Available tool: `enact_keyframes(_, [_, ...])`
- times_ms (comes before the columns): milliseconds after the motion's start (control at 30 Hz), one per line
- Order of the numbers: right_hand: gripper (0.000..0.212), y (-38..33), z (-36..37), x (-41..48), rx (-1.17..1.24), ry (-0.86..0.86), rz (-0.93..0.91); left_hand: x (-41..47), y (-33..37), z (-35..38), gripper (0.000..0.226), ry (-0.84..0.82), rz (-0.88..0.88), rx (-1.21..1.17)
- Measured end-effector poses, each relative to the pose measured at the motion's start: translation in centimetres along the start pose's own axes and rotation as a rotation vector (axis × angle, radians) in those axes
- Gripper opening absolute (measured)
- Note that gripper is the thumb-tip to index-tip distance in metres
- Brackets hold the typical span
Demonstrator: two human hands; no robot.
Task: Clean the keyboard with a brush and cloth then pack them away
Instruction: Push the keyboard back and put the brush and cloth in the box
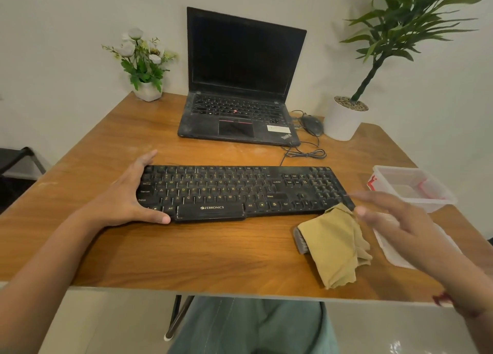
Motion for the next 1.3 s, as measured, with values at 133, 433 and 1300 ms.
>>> enact_keyframes(133, [0.071, 2.9, -0.9, 3.8, -0.017, 0.062, 0.115, -0.4, 0.3, -0.4, 0.138, -0.013, -0.138, -0.197])
enact_keyframes(433, [0.063, 7.1, 1.5, 9.0, 0.213, 0.003, 0.442, -3.5, -0.6, -0.1, 0.069, 0.105, -0.469, -0.506])
enact_keyframes(1300, [0.079, 10.7, 1.7, 15.4, 0.434, 0.227, 0.553, 5.2, 1.0, -0.1, 0.038, 0.306, -0.583, -0.765])
Point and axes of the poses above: each hand's wrist, its own x-axis towards the middle knuckle, its own z-axis out of the palm, y = z × x, the point moved 8 cm from there along x, towards the middle knuckle, and after that the axes turned 15 degrees about x, right-handed, at the moved point
